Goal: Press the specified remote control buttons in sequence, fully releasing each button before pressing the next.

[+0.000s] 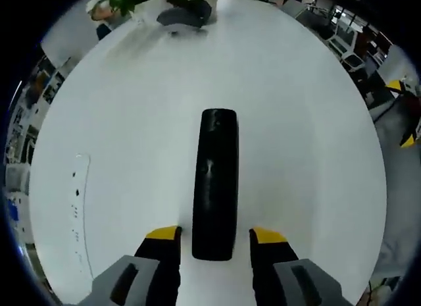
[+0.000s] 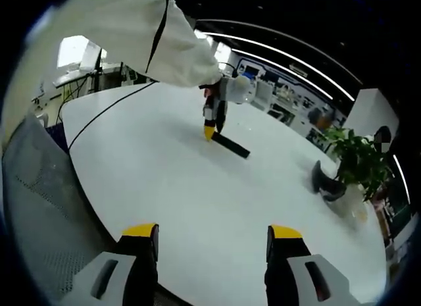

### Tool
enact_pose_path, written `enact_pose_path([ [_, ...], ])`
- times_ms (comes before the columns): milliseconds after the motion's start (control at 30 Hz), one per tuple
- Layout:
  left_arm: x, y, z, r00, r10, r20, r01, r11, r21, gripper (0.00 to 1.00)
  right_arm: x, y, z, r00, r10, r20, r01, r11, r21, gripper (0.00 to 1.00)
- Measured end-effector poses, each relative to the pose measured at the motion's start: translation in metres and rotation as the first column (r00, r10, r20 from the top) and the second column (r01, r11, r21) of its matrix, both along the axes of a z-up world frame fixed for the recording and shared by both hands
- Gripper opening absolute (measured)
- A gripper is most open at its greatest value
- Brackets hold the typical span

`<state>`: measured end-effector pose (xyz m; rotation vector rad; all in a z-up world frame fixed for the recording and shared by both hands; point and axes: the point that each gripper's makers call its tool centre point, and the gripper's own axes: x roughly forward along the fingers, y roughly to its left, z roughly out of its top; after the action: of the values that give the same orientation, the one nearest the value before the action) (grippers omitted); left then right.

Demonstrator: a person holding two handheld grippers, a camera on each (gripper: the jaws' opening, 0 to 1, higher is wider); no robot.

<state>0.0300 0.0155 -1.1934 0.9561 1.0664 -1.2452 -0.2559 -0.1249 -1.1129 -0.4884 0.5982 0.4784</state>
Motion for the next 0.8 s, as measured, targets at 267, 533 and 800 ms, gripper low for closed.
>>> enact_pose_path([
  [267, -0.003, 0.003, 0.000, 1.000, 0.013, 0.014, -0.012, 0.999, -0.038, 0.23, 0.000, -0.001, 0.002, 1.000, -0.002, 0.006, 0.002, 1.000, 0.005, 0.65],
  [533, -0.011, 0.001, -0.002, 0.999, 0.039, 0.018, -0.039, 0.999, -0.009, 0.23, 0.000, -0.001, 0.004, 1.000, -0.003, 0.008, 0.003, 1.000, 0.006, 0.65],
  [800, -0.027, 0.003, -0.003, 0.999, 0.042, 0.012, -0.042, 0.999, 0.029, 0.23, 0.000, 0.000, 0.005, 1.000, 0.005, 0.008, -0.005, 1.000, 0.008, 0.64],
])
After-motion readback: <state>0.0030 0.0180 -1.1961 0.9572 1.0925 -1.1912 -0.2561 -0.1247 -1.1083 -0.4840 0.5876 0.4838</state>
